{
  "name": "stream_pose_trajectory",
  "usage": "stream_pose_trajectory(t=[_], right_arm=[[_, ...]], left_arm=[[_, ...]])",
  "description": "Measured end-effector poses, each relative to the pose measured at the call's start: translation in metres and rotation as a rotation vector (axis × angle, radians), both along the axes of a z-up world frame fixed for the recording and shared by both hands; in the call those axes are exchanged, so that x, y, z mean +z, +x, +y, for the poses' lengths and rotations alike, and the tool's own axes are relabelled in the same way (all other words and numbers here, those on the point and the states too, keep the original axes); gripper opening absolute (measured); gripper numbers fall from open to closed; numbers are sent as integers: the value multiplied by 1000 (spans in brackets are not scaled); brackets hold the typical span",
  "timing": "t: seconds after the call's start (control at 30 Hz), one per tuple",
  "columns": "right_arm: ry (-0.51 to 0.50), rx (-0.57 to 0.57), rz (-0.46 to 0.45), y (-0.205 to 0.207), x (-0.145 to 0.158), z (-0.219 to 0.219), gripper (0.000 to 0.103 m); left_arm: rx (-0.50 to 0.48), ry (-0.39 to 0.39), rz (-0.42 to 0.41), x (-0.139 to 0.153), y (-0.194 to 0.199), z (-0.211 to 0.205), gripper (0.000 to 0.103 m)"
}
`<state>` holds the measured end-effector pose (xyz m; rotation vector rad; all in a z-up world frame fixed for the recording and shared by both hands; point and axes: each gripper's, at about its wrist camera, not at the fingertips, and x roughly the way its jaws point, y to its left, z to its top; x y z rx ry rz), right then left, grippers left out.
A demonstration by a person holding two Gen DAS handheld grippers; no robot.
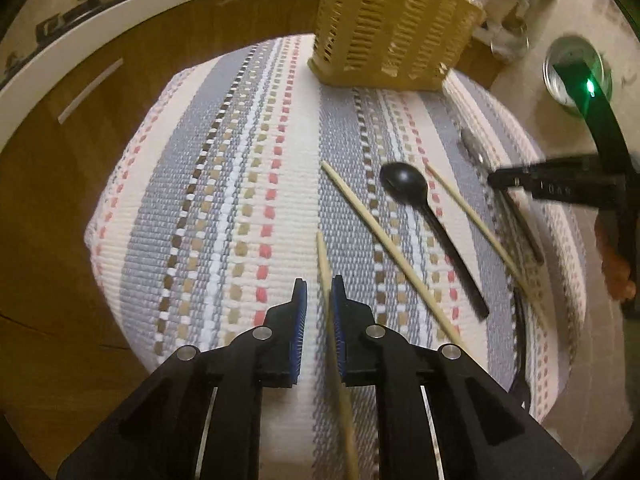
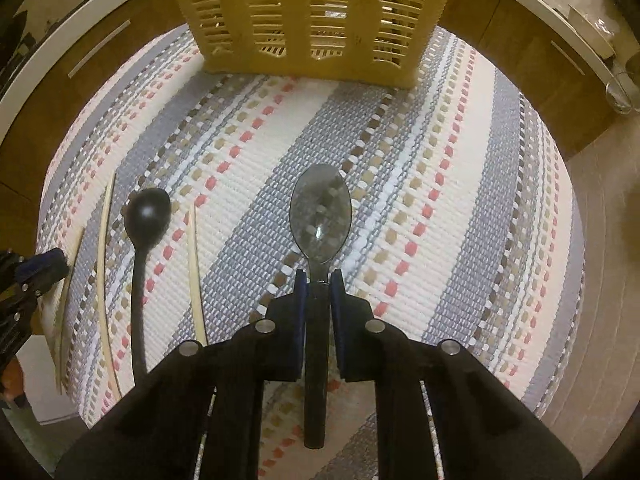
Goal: Organize utensils
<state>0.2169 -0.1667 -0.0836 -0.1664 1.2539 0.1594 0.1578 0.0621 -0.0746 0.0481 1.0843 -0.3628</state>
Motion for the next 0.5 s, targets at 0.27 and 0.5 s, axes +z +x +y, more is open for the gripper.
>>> stream_pose_trajectory(t=[0.27, 0.5], right_arm=[[-39, 23, 5, 4, 0, 16, 11], [-41, 38, -23, -1, -1, 22, 10]], left_arm=[[-68, 122, 80, -4, 8, -19, 20], [-112, 263, 52, -5, -1, -41, 3]])
